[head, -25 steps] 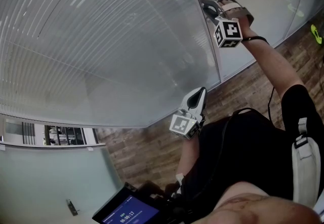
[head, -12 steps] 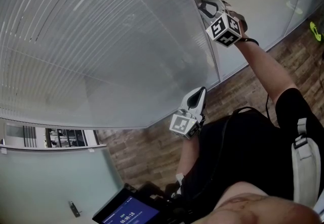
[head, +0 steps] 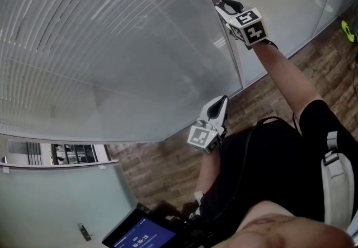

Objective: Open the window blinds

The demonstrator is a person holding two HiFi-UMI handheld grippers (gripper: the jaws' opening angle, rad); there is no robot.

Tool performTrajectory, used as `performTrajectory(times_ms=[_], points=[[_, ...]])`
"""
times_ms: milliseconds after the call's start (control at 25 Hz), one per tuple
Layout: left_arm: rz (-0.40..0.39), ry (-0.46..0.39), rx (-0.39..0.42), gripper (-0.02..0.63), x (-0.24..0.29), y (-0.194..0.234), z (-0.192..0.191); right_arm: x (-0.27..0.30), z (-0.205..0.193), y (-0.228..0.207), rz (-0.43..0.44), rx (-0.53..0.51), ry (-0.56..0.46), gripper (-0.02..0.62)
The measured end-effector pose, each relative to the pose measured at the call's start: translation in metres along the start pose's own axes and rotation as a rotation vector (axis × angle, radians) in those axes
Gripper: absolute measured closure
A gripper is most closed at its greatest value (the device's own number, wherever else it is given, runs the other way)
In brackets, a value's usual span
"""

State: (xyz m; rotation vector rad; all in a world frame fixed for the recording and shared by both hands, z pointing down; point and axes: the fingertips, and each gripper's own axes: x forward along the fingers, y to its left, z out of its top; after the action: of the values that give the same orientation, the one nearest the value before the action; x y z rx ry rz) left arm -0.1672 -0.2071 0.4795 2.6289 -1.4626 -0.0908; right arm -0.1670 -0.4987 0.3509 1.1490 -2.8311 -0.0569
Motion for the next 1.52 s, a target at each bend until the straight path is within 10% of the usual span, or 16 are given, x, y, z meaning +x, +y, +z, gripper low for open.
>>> performTrajectory(times_ms=[1160,1520], points=[[-0.016,0.009,0.002,0.604,-0.0014,0.0023,0.0044,0.0039,0.0013,-0.0041,0.002,0.122,-0.032,0.475],[-0.010,0.005,0.012,0.604,-0.0042,0.0032,0.0007,-0.0047,0.0043,0.0046,0.037,-0.086,-0.015,0.421]])
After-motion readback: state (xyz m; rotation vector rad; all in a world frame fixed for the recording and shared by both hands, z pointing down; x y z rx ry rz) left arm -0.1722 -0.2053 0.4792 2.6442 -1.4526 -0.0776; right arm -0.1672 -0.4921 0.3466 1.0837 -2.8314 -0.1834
